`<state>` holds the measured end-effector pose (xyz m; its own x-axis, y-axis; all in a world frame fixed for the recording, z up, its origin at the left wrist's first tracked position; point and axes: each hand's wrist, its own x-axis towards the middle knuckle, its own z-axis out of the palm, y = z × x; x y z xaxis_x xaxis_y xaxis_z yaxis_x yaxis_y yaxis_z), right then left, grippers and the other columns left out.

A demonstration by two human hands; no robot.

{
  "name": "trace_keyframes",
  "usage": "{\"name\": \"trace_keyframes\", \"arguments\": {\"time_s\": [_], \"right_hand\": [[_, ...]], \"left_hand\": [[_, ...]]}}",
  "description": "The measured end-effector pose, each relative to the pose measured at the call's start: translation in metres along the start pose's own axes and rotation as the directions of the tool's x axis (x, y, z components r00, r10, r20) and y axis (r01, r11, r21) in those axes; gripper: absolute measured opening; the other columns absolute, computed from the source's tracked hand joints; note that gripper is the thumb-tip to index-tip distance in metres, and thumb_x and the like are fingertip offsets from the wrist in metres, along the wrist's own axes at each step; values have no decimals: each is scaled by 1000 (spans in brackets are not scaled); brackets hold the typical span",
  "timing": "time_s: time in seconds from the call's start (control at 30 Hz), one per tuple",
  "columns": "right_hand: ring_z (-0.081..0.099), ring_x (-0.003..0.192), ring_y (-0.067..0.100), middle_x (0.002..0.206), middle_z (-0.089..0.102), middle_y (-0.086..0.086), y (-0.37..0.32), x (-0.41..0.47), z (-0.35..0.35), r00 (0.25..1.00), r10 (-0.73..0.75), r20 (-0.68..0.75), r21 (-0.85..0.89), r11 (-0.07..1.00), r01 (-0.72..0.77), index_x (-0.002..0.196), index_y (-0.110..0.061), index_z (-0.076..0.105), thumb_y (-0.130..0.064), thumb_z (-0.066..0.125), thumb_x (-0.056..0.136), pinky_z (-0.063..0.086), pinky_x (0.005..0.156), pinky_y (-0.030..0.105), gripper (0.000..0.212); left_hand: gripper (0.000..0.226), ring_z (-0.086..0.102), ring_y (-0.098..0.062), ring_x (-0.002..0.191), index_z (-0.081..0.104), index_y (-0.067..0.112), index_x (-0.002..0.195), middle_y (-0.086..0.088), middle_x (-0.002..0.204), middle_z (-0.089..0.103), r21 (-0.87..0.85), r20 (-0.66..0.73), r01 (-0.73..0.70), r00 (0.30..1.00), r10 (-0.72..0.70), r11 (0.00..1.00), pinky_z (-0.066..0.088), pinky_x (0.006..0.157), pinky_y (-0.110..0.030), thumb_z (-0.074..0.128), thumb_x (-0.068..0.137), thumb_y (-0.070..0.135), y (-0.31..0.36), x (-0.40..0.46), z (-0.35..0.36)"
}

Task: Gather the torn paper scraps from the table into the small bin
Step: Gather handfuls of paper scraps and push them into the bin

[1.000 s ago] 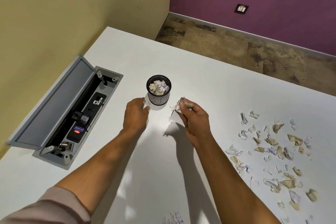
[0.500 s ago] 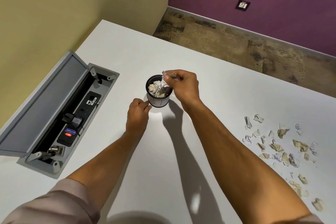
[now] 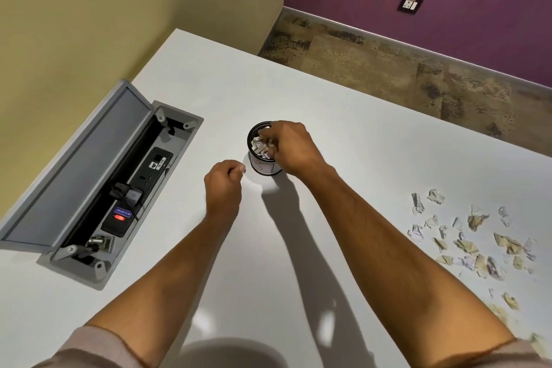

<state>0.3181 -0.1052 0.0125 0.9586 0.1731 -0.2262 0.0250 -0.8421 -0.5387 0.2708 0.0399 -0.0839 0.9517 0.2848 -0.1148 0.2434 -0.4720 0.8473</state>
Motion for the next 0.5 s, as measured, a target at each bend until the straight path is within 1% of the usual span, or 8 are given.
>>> {"name": "trace_keyframes", "arguments": {"time_s": [0.07, 0.13, 0.2, 0.27, 0.33, 0.4, 0.47, 0.5], "right_hand": [[51, 124, 31, 132, 59, 11, 3, -3, -5, 999, -16, -30, 8, 1000, 16, 126, -17, 64, -2, 61, 84, 43, 103, 37, 45], [50, 127, 28, 134, 59, 9, 6, -5, -8, 998, -1, -67, 57, 998, 5, 127, -17, 63, 0, 63, 82, 41, 106, 35, 48], [54, 122, 25, 129, 63, 7, 9, -8, -9, 991, 22, -135, 104, 995, -8, 124, -16, 66, 1, 64, 83, 44, 102, 31, 45], [61, 106, 26, 111, 69, 8, 12, -10, -8, 976, 53, -212, 95, 995, -33, 112, -15, 72, -1, 63, 84, 48, 86, 28, 32], [63, 90, 28, 95, 70, 10, 14, -11, -5, 964, 93, -250, 75, 994, -76, 98, -13, 74, -3, 63, 84, 50, 74, 31, 19], [62, 85, 29, 92, 69, 10, 17, -11, 0, 960, 136, -246, 75, 990, -121, 95, -14, 74, -6, 64, 84, 49, 71, 32, 17], [62, 88, 29, 95, 67, 10, 19, -10, 4, 956, 171, -238, 80, 984, -156, 96, -16, 74, -8, 65, 84, 47, 70, 31, 17], [62, 92, 29, 100, 67, 9, 21, -9, 5, 954, 180, -238, 81, 983, -165, 98, -17, 73, -10, 65, 85, 47, 71, 30, 17]], "left_hand": [[11, 59, -18, 84, 70, 6, 90, -9, 92, 69, -104, -77, -2, 997, -6, 995, 38, 66, -5, 59, 93, 10, 12, -3, -9], [10, 60, -15, 84, 70, 8, 92, -3, 90, 68, -143, -114, -74, 992, 58, 987, 44, 74, -14, 61, 93, 12, 24, -3, -17], [9, 60, -10, 83, 72, 10, 91, 4, 87, 66, -126, -109, -189, 978, 175, 974, 45, 75, -21, 64, 92, 13, 37, 1, -23], [9, 58, -9, 84, 74, 11, 90, 5, 87, 66, -44, -51, -319, 947, 317, 947, 44, 76, -22, 66, 91, 15, 49, 8, -26], [10, 57, -17, 90, 75, 12, 92, 0, 89, 70, 86, 39, -437, 900, 435, 895, 41, 80, -25, 67, 90, 17, 59, 16, -23], [10, 55, -23, 96, 76, 15, 92, -1, 92, 71, 178, 114, -491, 871, 478, 853, 39, 84, -29, 68, 89, 20, 66, 25, -18], [11, 51, -25, 103, 76, 20, 92, 2, 96, 69, 274, 187, -507, 862, 472, 817, 35, 88, -33, 68, 89, 25, 69, 32, -11], [12, 49, -24, 107, 76, 23, 93, 3, 100, 67, 325, 225, -513, 858, 462, 794, 30, 88, -31, 68, 89, 29, 71, 36, -8]]}}
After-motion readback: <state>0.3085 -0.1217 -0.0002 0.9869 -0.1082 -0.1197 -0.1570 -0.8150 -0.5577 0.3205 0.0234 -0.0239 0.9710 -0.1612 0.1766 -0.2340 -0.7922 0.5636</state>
